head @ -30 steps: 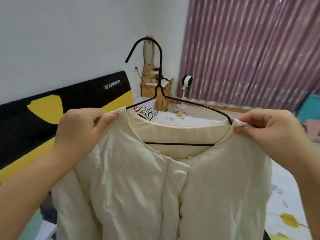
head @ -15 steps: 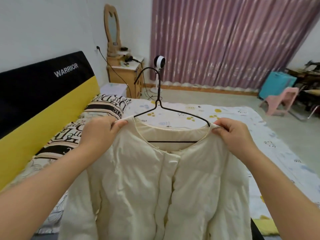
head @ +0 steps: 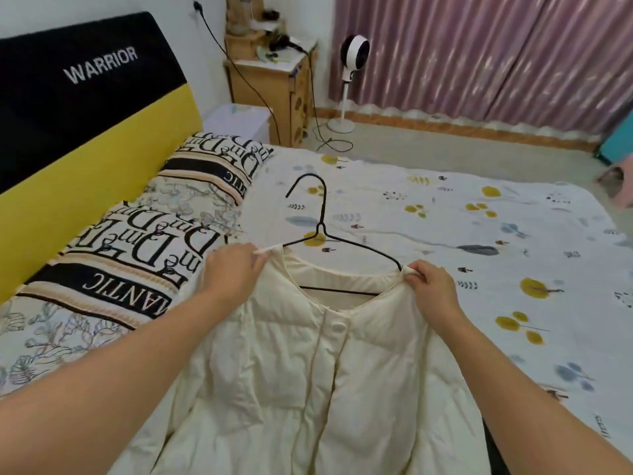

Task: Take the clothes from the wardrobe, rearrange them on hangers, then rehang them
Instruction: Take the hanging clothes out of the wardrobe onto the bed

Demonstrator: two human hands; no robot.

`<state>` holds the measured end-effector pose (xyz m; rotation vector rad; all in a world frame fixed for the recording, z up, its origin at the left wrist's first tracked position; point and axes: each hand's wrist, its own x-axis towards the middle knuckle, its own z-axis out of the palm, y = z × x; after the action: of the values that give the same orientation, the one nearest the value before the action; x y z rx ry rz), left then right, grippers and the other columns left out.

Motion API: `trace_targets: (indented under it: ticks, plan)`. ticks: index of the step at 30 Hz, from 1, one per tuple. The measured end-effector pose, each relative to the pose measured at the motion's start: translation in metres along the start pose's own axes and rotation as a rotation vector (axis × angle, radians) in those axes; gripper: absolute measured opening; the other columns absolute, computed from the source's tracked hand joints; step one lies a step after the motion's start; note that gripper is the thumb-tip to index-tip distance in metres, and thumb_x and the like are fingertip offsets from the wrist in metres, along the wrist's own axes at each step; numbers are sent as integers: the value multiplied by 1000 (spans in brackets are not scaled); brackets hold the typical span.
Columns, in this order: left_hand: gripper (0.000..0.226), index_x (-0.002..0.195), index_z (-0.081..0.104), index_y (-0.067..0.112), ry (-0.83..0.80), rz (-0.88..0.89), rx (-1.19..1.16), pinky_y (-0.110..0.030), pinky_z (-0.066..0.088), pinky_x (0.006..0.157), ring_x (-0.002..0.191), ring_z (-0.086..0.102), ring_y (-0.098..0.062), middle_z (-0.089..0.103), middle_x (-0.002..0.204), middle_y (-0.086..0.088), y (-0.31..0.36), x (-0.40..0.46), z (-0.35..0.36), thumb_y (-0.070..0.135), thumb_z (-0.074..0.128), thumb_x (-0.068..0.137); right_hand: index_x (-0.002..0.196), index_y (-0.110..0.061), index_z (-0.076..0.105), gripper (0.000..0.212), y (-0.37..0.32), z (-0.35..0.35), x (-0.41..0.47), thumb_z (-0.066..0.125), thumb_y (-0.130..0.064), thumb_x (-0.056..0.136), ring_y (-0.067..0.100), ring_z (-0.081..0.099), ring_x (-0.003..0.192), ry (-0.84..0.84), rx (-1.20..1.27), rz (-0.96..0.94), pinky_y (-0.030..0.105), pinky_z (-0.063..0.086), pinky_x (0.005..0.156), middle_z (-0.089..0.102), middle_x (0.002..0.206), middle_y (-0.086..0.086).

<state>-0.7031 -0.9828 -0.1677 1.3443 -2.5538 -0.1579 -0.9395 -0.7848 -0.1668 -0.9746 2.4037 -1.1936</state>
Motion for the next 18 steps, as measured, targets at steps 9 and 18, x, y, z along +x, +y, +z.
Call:
trace_targets:
  ticks: [9, 18]
  plan:
    - [67, 148, -10, 21, -558, -1, 141, -44, 0, 116, 145, -11, -26, -17, 156, -7, 0, -50, 192, 45, 27, 98, 81, -6, 59, 13, 128, 108, 91, 50, -3, 90, 26, 51, 79, -87, -69, 233, 28, 32, 59, 54, 73, 4]
    - [71, 143, -21, 30, -646, -18, 221, -47, -7, 115, 143, -18, -30, -30, 150, 2, -17, -71, 288, 66, -9, 83, 150, -20, 8, 66, 159, 194, 52, 41, -40, 96, 33, 1, 145, -200, -688, 251, 59, 10, 111, 1, 157, 17]
